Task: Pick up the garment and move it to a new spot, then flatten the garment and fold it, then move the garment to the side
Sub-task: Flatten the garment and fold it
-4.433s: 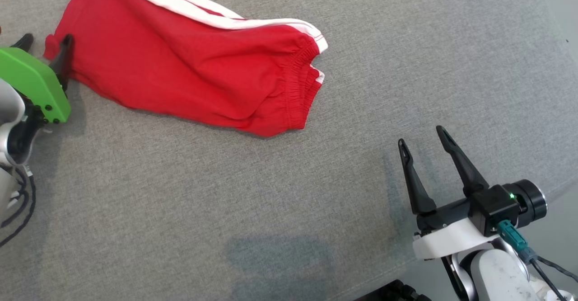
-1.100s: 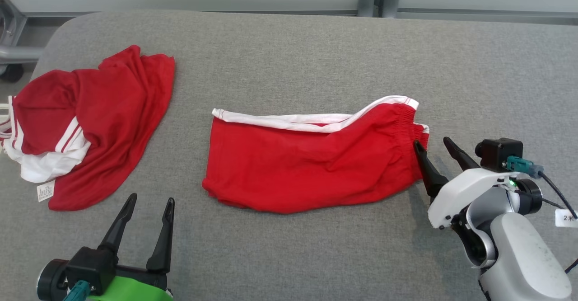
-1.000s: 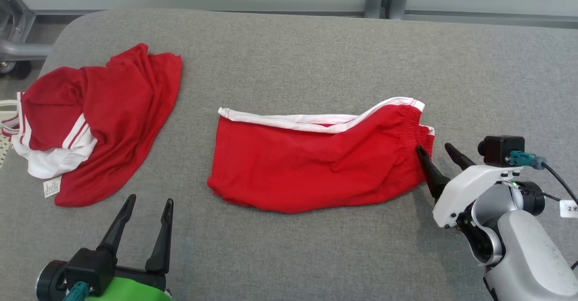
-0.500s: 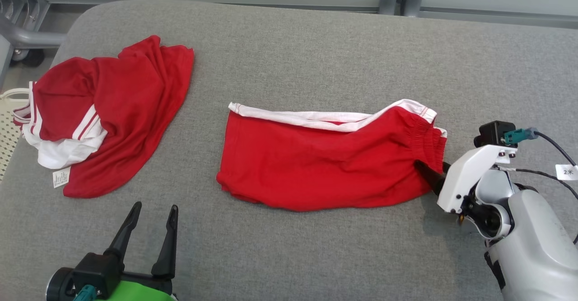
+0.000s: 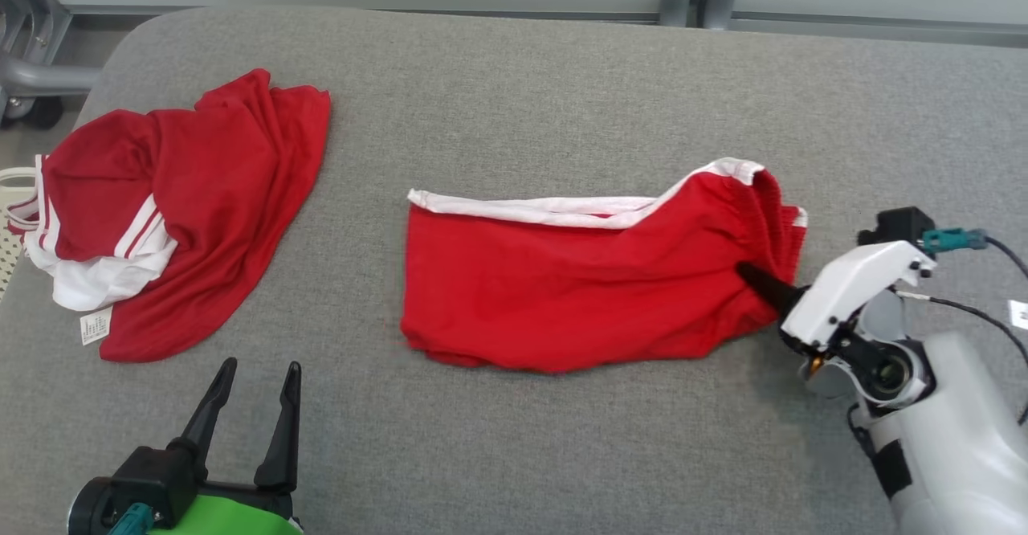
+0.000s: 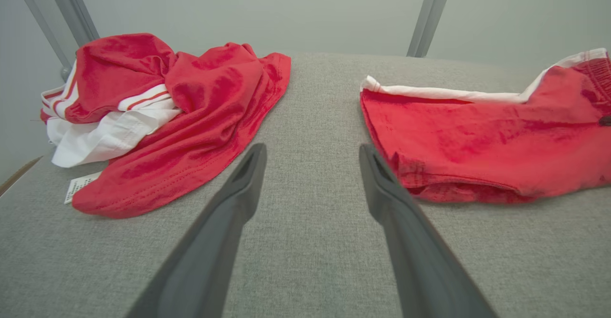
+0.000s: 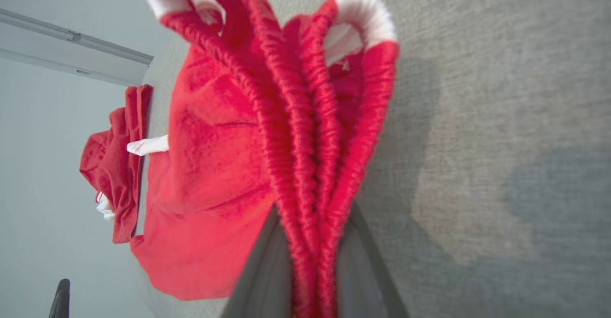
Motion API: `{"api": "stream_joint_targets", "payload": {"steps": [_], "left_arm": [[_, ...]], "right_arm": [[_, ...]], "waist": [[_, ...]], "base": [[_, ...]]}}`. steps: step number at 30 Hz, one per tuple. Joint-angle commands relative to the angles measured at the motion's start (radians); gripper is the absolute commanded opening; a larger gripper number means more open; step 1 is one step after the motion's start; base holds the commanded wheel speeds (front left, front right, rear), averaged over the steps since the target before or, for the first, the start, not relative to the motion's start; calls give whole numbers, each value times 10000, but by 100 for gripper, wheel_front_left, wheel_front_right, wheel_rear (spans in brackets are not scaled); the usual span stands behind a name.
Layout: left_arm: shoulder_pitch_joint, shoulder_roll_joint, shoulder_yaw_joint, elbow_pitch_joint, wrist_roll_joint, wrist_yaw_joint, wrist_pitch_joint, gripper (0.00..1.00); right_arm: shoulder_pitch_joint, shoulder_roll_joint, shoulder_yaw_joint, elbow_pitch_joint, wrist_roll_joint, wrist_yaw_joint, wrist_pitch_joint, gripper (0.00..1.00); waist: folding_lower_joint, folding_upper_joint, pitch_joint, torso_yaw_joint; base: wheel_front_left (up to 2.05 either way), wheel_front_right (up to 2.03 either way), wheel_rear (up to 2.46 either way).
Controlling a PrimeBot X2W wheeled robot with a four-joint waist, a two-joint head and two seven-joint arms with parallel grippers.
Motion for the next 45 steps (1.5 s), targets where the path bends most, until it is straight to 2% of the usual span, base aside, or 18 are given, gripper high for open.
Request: {"api": "stream_joint_targets", "payload": {"steps": [1, 4, 8, 11, 14, 17, 20, 21, 24, 26, 30, 35, 41, 42, 43, 44, 45], "left_arm": [[121, 58, 92, 13, -61, -27, -24, 100], [148, 40, 123, 92, -53, -28, -26, 100], [212, 14, 62, 128, -46, -28, -26, 100], [224, 41, 47, 107, -80, -29, -24, 100], [159, 67, -16, 120, -126, -29, -24, 100], [155, 82, -14, 122, -157, -29, -24, 100], [191, 95, -23, 108, -156, -28, -24, 100], [160, 108, -39, 81, -146, -28, -26, 100], [82, 155, -88, 68, -31, -28, -24, 100], [-32, 167, -158, 82, -6, -28, -24, 100], [-249, 136, -286, 118, 7, -28, -24, 100], [-408, 235, -376, 151, -77, -28, -24, 100], [-416, 251, -445, 204, -148, -28, -24, 100], [-430, 235, -467, 211, -139, -28, -26, 100], [-435, 231, -496, 233, -146, -28, -24, 100], [-442, 230, -511, 254, -156, -28, -24, 100], [-459, 228, -518, 260, -158, -28, -24, 100]], "right_arm": [[165, -319, -325, -71, 307, 3, 179, 0], [398, -946, -1027, -136, 722, 3, 662, 0], [825, -2050, -2530, 29, 947, 3, 1382, 0], [1106, -2906, -4097, 220, 653, 3, 1707, 0], [1082, -3294, -5283, -83, 321, 7, 1975, 0], [840, -3164, -5642, -772, 452, 5, 2394, 0], [644, -2551, -5407, -2333, 578, 5, 3183, 0], [597, -1811, -4996, -3490, 457, 5, 3569, 0], [818, -490, -4035, -4822, -262, 5, 3964, 0], [986, -47, -3614, -5237, -881, 3, 3910, 0], [1160, 405, -2799, -4927, -2163, 5, 2939, 0], [1017, 396, -1980, -3599, -2360, 5, 1245, 0], [419, 408, -1222, -2484, -2286, 5, 55, 0], [314, 407, -1088, -2359, -2187, 5, -62, 8], [239, 410, -929, -2255, -2065, 5, -142, 33], [168, 417, -738, -2193, -1935, 5, -227, 72], [120, 419, -572, -2144, -1779, 5, -262, 100]], "waist": [[0, 88, -66, -170], [0, 88, -95, -285], [0, 88, -120, -399], [0, 88, -86, -435], [0, 88, -39, -446], [0, 88, -16, -510], [0, 88, 23, -628], [0, 88, 48, -692], [0, 88, 117, -784], [0, 88, 208, -824], [0, 88, 403, -858], [0, 88, 583, -889], [0, 88, 639, -1103], [0, 88, 628, -1133], [0, 88, 613, -1163], [0, 88, 599, -1188], [0, 88, 581, -1210]], "base": [[0, 0, 0], [0, 0, 0], [0, 0, 0], [0, 0, 0], [0, 0, 0], [0, 0, 0], [0, 0, 0], [0, 0, 0], [0, 0, 0], [0, 0, 0], [0, 0, 0], [0, 0, 0], [0, 0, 0], [0, 0, 0], [0, 0, 0], [0, 0, 0], [0, 0, 0]]}}
